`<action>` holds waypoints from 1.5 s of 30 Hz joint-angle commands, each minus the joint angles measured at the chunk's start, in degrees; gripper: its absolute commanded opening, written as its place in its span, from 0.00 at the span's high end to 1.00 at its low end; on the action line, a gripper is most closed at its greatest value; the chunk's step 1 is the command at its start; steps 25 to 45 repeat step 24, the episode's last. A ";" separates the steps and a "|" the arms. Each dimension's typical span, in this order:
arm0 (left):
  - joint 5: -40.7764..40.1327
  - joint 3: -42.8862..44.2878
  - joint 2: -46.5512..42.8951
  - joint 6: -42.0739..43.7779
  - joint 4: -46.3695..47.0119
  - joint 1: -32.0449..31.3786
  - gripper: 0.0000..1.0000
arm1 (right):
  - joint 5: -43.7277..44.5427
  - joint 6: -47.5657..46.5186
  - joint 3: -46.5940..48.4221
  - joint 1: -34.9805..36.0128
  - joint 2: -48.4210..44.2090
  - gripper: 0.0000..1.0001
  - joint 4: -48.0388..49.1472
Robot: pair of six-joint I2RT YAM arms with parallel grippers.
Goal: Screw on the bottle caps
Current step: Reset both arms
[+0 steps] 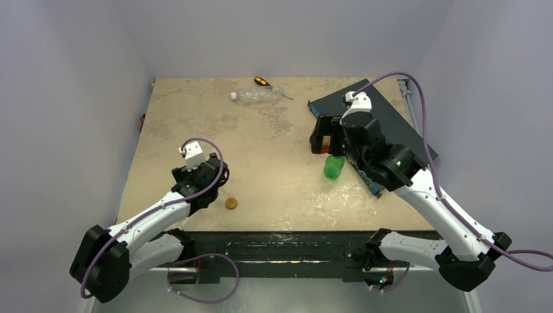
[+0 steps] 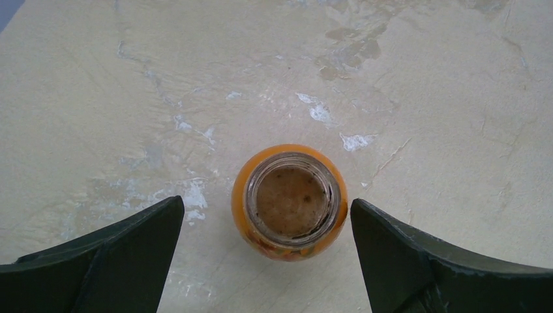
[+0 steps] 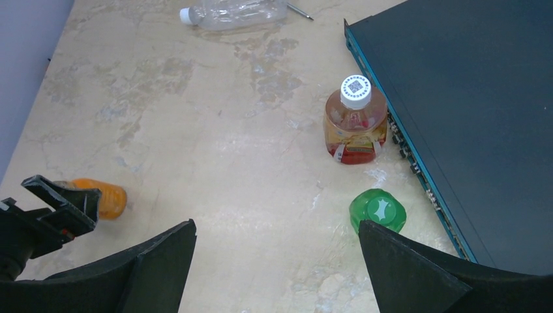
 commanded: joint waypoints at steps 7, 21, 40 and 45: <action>0.95 10.39 1.14 11.09 3.42 1.55 0.00 | 0.05 0.16 0.64 0.43 0.70 0.01 1.43; 11.20 29.54 5.19 24.72 -0.51 1.53 0.00 | 1.06 0.46 1.45 0.42 1.18 0.01 4.16; 12.04 31.44 7.98 25.07 -2.06 1.55 0.00 | 1.11 1.42 1.02 0.38 1.24 0.01 4.49; 12.04 31.44 7.98 25.07 -2.06 1.55 0.00 | 1.11 1.42 1.02 0.38 1.24 0.01 4.49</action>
